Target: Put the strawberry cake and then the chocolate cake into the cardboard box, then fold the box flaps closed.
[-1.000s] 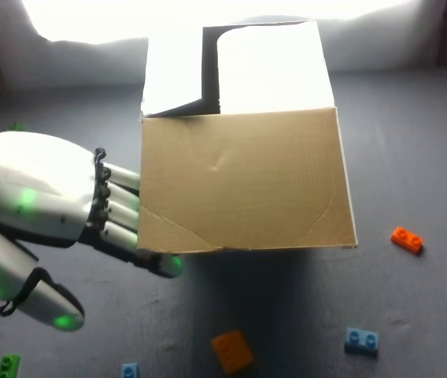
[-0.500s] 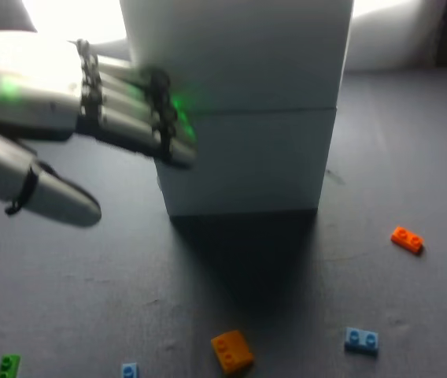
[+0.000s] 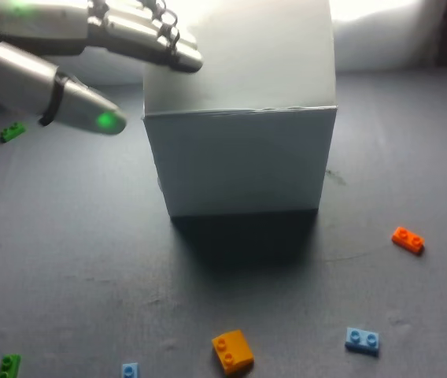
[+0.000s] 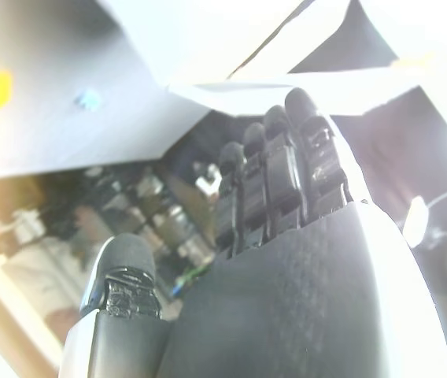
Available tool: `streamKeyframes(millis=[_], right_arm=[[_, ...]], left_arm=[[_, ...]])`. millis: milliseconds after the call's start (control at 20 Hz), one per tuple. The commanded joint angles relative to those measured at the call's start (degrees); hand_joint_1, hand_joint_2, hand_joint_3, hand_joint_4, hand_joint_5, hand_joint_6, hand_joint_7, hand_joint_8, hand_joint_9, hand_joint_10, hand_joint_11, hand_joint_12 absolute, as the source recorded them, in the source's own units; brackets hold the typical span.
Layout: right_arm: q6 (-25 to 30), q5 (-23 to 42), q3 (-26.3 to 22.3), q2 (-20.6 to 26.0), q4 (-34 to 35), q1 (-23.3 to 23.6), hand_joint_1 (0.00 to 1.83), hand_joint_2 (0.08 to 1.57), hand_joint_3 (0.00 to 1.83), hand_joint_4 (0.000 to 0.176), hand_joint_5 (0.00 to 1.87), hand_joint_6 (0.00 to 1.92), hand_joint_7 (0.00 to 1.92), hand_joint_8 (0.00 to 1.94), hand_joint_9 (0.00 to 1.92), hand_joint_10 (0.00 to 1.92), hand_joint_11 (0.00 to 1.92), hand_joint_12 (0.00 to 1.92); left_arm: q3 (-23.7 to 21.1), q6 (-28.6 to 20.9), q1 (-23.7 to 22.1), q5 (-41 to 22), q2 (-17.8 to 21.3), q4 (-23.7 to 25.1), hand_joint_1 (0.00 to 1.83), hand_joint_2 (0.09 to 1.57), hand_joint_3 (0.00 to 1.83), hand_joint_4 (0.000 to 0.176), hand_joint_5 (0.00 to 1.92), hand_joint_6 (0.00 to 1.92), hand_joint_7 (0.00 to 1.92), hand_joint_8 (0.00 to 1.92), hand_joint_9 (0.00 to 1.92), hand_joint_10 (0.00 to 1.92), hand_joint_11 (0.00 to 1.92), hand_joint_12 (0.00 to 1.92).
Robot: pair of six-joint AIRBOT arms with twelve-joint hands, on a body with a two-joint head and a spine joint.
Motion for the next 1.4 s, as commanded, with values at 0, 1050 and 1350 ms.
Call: streamKeyframes(millis=[0,1050,1350], right_arm=[[0.0,7.1,0.3,0.7,0.0,0.9,0.0,1.27,0.0,0.0,0.12,0.0,0.22,0.0,0.17,0.0,0.0,0.35],[-0.3,7.2,0.3,0.6,0.0,0.7,0.0,1.28,0.0,0.0,0.11,0.0,0.18,0.0,0.16,0.01,0.0,0.21],[-0.5,7.3,0.3,0.6,0.0,0.6,0.0,1.27,0.0,0.0,0.14,0.01,0.19,0.0,0.16,0.01,0.0,0.25]], left_arm=[[1.0,0.1,0.0,0.7,-0.3,-5.4,0.0,1.3,0.0,0.0,0.22,0.01,0.22,0.0,0.23,0.01,0.0,0.67],[12.6,-0.2,-0.3,-0.1,-8.5,-0.9,0.0,1.3,0.0,0.0,0.23,0.0,0.23,0.01,0.22,0.0,0.0,0.63],[13.0,-3.1,-5.6,-1.1,-5.2,4.0,0.0,1.29,0.0,0.0,0.24,0.01,0.23,0.0,0.21,0.0,0.0,0.62]])
